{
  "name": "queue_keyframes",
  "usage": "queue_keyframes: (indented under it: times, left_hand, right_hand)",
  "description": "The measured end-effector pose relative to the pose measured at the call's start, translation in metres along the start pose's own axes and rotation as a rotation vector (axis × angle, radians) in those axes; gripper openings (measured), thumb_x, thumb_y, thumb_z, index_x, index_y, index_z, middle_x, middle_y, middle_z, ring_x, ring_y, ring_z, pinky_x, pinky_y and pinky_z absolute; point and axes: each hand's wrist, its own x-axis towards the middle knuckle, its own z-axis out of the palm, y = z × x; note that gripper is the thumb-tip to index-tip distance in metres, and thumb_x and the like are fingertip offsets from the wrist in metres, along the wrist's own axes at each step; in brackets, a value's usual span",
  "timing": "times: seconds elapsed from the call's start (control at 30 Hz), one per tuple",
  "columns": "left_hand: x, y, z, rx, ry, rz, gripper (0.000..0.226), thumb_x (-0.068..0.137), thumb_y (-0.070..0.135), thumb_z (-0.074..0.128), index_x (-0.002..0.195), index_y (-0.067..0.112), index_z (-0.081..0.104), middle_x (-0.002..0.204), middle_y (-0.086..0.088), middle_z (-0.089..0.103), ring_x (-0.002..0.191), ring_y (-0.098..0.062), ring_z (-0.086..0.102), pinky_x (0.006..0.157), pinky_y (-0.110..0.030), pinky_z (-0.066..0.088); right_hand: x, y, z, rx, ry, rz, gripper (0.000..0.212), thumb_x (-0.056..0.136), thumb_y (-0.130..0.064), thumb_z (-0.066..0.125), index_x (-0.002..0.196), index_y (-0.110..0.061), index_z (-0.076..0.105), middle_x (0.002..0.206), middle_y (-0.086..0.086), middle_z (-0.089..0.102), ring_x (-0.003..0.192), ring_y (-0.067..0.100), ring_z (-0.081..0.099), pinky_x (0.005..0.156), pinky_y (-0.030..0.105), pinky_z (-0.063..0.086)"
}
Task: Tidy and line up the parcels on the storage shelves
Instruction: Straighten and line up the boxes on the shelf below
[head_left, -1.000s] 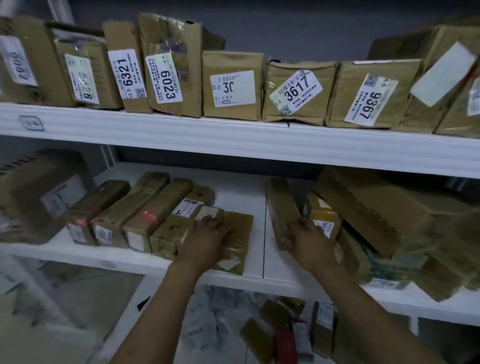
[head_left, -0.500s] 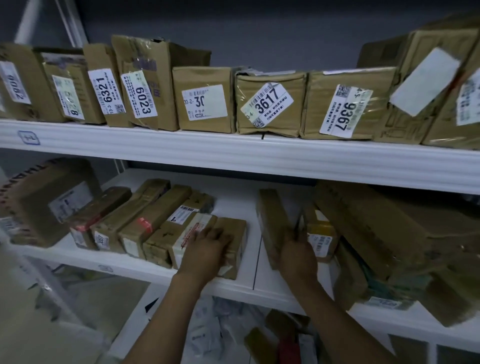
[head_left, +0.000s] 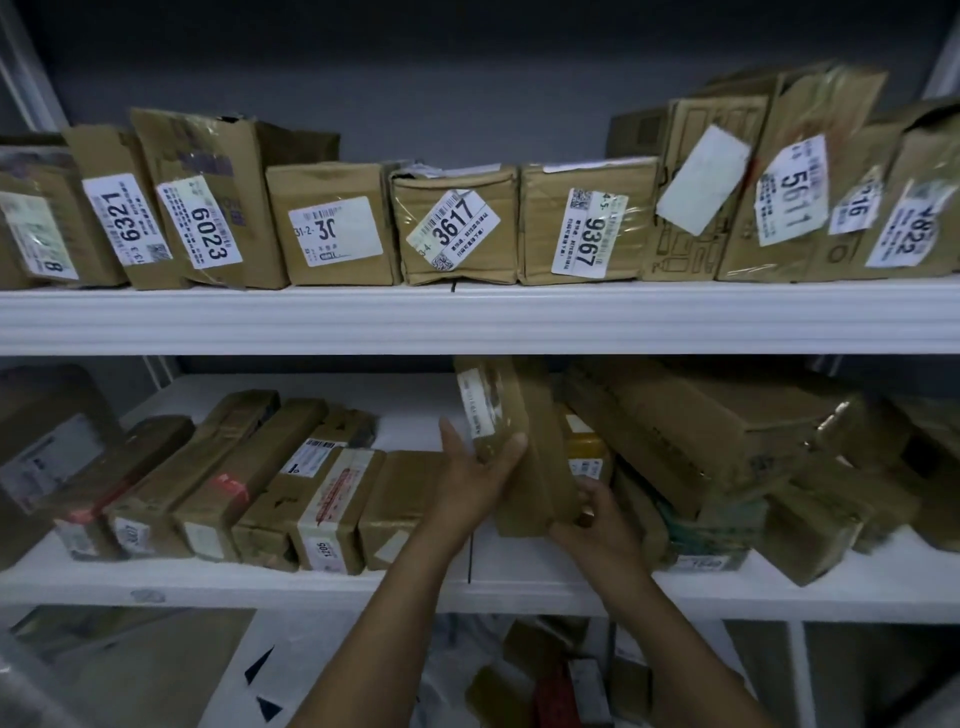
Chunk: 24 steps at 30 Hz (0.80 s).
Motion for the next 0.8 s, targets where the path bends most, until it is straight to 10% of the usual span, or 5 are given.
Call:
queue_keyframes:
  times: [0.27,0.43,0.57,0.8]
  left_hand:
    - [-0.002,-0.002,-0.001,-0.106,0.205,0.236,0.118,0.080,0.016,0.076,0.147,0.038,-0.018,0.127,-0.013,0.054,0.096,-0.009,0.060,0.064,-0.010,0.049]
    - [-0.019,-0.016,-0.005,0.009,-0.065,0.408,0.118,0.073,0.004,0.081,0.144,0.048,-0.003,0.155,-0.004,0.024,0.139,-0.014,0.033,0.086,-0.010,0.049]
    - [-0.023,-0.024,-0.012,0.028,-0.120,0.400,0.100,0.073,0.000,0.079,0.141,0.043,0.020,0.141,0.021,0.038,0.124,0.016,0.039,0.088,-0.010,0.045]
    - [-0.035,-0.024,-0.014,0.083,-0.203,0.378,0.092,0.074,0.012,0.081,0.136,0.049,0.024,0.138,0.017,0.044,0.124,0.007,0.044,0.089,-0.018,0.050]
  right_hand:
    - [-0.002,0.017,-0.017,-0.310,-0.045,-0.065,0.063,0.075,-0.008,0.076,0.126,-0.018,0.040,0.117,-0.002,0.048,0.111,0.017,0.050,0.073,0.014,0.042]
    - [-0.008,-0.011,-0.015,-0.072,-0.147,-0.092,0.040,0.091,-0.012,0.065,0.119,-0.035,0.049,0.113,-0.014,0.060,0.107,0.006,0.058,0.072,0.006,0.046]
    - [-0.012,-0.029,-0.020,0.214,-0.189,-0.029,0.027,0.096,-0.019,0.055,0.107,-0.043,0.061,0.114,-0.009,0.066,0.106,0.013,0.063,0.094,0.033,0.050]
    - [-0.014,-0.044,-0.018,0.294,-0.240,-0.176,0.041,0.079,-0.048,0.058,0.120,-0.043,0.060,0.121,-0.013,0.066,0.114,0.009,0.062,0.092,0.034,0.053]
